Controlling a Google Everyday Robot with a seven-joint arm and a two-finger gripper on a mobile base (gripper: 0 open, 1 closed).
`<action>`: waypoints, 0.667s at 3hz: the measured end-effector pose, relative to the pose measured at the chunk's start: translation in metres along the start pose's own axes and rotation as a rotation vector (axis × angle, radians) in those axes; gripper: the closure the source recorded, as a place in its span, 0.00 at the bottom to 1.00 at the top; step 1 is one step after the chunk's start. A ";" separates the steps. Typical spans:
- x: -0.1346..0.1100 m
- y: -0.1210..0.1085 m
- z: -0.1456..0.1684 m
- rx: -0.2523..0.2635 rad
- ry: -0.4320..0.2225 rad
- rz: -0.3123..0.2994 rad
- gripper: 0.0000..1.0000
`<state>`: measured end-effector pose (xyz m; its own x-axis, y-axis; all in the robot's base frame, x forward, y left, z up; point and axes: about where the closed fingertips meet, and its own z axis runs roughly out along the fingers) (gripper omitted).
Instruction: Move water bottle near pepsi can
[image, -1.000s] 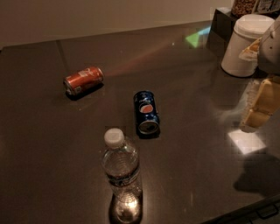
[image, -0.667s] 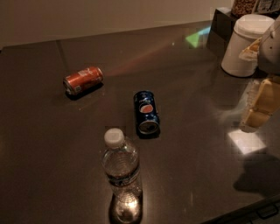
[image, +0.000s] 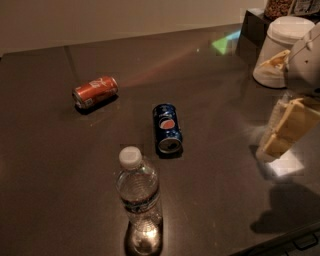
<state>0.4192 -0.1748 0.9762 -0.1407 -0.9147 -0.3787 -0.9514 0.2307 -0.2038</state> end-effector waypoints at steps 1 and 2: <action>-0.030 0.021 0.016 -0.053 -0.128 -0.028 0.00; -0.071 0.055 0.030 -0.098 -0.265 -0.080 0.00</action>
Offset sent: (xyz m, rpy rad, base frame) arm -0.0591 0.1383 -0.0165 0.3718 0.0028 0.2586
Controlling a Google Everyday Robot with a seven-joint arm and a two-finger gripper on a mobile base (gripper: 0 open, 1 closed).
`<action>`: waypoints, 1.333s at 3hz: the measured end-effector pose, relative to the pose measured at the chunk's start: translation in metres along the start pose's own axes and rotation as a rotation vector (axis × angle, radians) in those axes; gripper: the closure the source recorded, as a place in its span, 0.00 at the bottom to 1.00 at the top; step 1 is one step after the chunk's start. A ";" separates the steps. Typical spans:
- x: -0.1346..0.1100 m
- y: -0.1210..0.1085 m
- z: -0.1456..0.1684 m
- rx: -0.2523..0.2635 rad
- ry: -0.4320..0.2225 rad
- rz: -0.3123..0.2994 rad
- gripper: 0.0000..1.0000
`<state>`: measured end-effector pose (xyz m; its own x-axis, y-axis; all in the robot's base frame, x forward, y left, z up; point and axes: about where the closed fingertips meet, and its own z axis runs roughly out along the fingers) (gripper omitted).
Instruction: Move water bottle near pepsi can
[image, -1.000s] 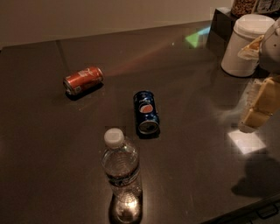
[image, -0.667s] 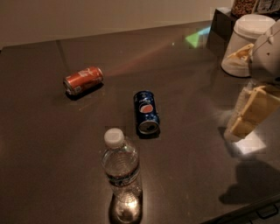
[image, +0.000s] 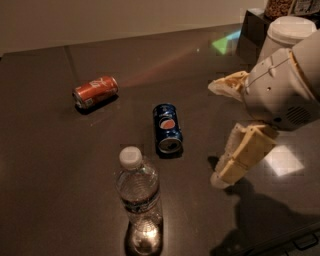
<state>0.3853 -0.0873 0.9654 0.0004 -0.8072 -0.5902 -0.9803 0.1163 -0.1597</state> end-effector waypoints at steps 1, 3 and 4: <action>-0.027 0.028 0.021 -0.050 -0.077 -0.038 0.00; -0.064 0.071 0.050 -0.142 -0.183 -0.087 0.00; -0.074 0.085 0.057 -0.164 -0.214 -0.102 0.00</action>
Offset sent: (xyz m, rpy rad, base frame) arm -0.0637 0.0977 -0.0209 0.1850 0.0696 0.2016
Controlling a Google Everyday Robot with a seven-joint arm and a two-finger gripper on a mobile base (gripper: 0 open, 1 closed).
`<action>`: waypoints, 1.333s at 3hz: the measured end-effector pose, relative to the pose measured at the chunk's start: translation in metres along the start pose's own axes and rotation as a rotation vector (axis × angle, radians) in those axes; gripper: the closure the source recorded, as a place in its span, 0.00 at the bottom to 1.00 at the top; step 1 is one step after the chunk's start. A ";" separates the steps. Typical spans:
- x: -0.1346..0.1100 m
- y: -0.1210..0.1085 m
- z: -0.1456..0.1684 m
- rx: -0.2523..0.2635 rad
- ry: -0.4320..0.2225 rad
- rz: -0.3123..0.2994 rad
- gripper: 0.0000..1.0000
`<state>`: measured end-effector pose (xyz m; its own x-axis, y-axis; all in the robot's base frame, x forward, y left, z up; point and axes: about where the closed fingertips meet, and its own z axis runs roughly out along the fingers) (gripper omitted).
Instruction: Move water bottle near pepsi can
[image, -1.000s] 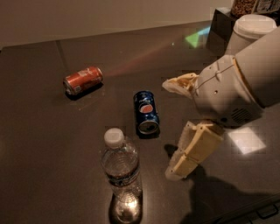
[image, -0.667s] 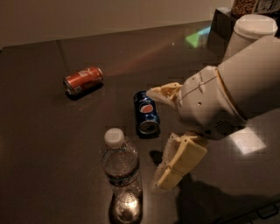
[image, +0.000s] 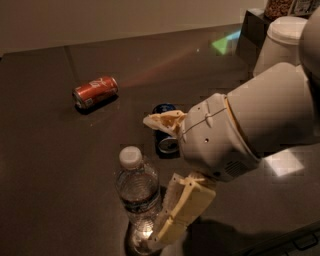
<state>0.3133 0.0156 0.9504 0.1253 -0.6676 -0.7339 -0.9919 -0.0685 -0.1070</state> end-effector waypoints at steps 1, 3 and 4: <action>-0.004 0.006 0.009 -0.016 -0.006 -0.006 0.13; -0.005 0.003 0.010 -0.007 0.001 0.007 0.61; 0.003 -0.017 -0.006 0.048 0.009 0.050 0.85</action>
Offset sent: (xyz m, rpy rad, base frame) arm -0.0059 0.0136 -0.0160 -0.0040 0.0311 0.0217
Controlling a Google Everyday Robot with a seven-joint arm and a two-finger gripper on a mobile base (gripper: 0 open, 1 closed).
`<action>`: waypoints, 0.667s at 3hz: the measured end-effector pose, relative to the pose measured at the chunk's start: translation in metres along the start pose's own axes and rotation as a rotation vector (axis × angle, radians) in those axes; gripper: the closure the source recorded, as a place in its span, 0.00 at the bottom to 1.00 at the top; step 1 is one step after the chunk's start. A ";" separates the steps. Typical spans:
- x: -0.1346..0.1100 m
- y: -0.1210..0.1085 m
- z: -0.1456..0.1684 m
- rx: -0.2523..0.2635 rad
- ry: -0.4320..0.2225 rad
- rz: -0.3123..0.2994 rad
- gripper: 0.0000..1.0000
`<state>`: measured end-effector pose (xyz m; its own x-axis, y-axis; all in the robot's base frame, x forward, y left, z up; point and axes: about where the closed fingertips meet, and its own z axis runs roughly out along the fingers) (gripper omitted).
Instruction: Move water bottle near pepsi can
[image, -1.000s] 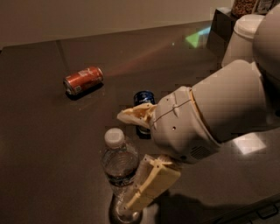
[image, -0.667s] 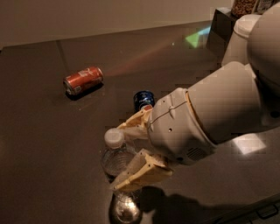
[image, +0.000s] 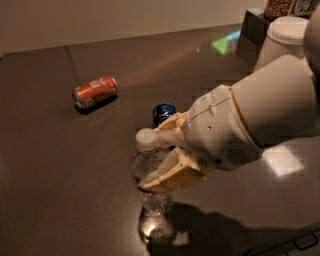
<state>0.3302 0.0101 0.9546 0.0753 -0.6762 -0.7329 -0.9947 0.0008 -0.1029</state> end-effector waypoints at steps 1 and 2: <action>0.020 -0.036 -0.026 0.081 0.006 0.075 1.00; 0.040 -0.061 -0.042 0.127 -0.009 0.141 1.00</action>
Offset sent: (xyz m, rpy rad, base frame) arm 0.0954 -0.0952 -0.0013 0.0708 0.0537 -0.2868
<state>0.3911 -0.0486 0.9598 -0.0630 -0.6559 -0.7523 -0.9786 0.1885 -0.0824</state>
